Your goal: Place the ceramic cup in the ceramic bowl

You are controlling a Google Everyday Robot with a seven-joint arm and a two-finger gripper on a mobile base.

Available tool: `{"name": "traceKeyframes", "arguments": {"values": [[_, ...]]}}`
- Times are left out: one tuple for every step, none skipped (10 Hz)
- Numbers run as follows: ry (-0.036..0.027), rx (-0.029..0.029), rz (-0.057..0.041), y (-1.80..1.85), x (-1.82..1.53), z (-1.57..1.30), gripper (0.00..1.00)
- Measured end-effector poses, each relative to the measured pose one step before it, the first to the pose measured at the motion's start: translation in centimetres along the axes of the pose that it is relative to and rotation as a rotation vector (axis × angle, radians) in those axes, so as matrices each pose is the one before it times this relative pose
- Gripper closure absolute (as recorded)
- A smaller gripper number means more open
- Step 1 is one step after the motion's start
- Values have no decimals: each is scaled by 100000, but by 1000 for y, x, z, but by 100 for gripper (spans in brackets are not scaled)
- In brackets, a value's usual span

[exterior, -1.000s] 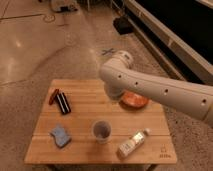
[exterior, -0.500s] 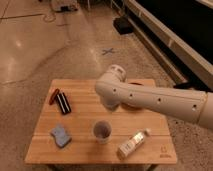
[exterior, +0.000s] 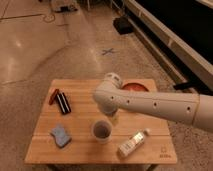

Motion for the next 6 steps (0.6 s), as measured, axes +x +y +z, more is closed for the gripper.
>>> {"name": "traceKeyframes", "arguments": {"values": [[-506, 351, 530, -128, 64, -253, 23], [-1135, 568, -717, -195, -215, -711, 23], [-474, 481, -1800, -12, -502, -1384, 23], [-318, 12, -1431, 78, -403, -1604, 23], [-496, 125, -1267, -6, -455, -1118, 23], [-1635, -619, -1663, 76, -1028, -864, 23]]}}
